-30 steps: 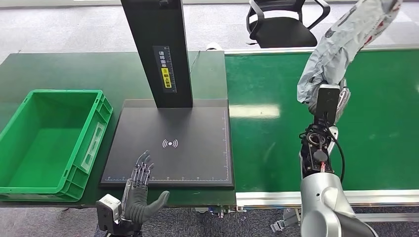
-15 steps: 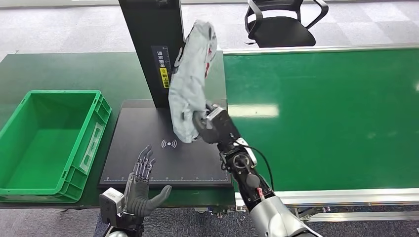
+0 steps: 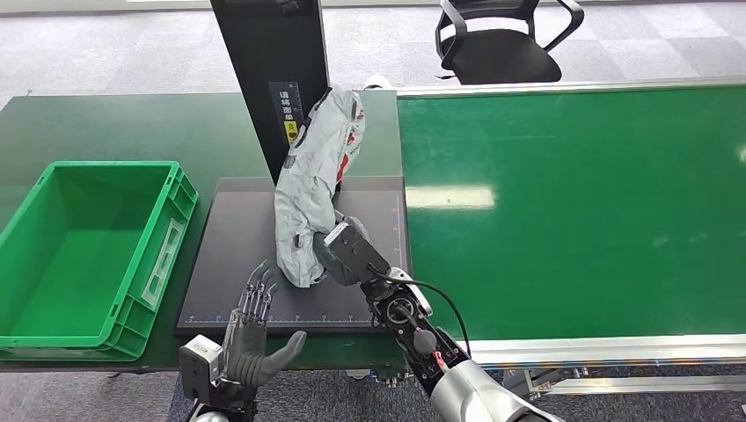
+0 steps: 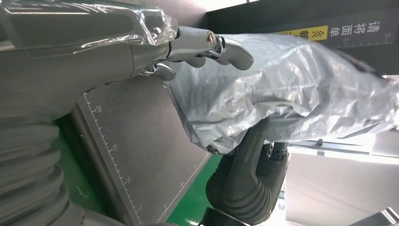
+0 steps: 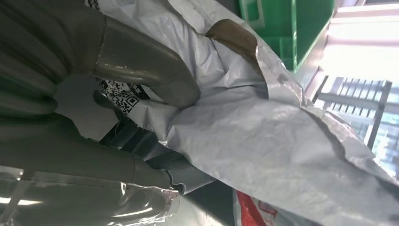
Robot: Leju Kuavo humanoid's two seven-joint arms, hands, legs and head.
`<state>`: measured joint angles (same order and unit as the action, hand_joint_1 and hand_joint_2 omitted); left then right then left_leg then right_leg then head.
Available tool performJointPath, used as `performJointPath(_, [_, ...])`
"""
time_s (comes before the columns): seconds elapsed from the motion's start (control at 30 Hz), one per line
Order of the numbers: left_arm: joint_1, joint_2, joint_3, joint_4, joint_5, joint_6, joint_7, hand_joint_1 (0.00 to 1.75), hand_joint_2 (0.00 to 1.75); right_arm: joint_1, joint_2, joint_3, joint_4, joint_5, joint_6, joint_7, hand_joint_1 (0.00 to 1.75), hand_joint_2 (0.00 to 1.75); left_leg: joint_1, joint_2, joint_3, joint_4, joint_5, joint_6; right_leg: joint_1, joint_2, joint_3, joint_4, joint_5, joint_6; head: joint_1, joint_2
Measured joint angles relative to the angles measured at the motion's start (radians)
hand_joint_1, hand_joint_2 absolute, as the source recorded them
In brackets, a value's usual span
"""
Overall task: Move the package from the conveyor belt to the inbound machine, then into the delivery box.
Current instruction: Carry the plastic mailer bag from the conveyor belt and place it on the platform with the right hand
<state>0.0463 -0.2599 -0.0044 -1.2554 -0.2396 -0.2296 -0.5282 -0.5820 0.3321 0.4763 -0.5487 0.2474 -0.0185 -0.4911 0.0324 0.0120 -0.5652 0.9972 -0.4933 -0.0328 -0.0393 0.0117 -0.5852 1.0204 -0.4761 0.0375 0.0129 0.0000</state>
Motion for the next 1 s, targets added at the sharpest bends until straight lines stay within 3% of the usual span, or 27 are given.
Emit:
performJointPath(0.03, [0.0,0.0,0.0,0.0,0.0,0.001,0.0,0.0,1.75,0.0,-0.002,0.001,0.0,0.002,-0.02,0.001,0.24,1.75,0.0,0.0,0.0,0.0,0.0,0.0,0.0,0.0,0.0,0.0,0.0,0.0,0.0,0.0])
performJointPath(0.07, [0.0,0.0,0.0,0.0,0.0,0.002,0.0,0.0,1.75,0.001,-0.005,0.002,0.0,0.002,-0.039,0.001,0.0,1.75,0.0,0.0,0.0,0.0,0.0,0.0,0.0,0.0,0.0,0.0,0.0,0.0,0.0,0.0])
performJointPath(0.3, [-0.001,0.002,0.0,0.0,0.004,0.012,-0.003,0.0,1.75,0.038,-0.037,-0.02,-0.079,-0.091,-0.088,-0.044,0.0,1.75,0.0,0.0,0.0,0.0,0.0,0.0,0.0,0.0,0.0,0.0,0.0,0.0,0.0,0.0])
performJointPath(0.63, [0.007,0.007,0.0,-0.012,0.016,0.025,-0.008,0.0,1.75,0.185,-0.096,-0.075,-0.395,-0.222,-0.006,-0.06,0.0,1.75,0.0,0.0,0.0,0.0,0.0,0.0,0.0,0.0,0.0,0.0,0.0,0.0,0.0,0.0])
performJointPath(1.0, [0.037,0.007,0.008,-0.075,-0.035,0.028,0.01,0.0,1.75,0.449,-0.113,-0.169,-0.702,-0.291,0.1,-0.062,0.0,1.75,0.0,0.0,-0.001,0.0,-0.001,0.0,0.0,0.0,0.0,-0.001,0.0,0.0,0.0,0.0])
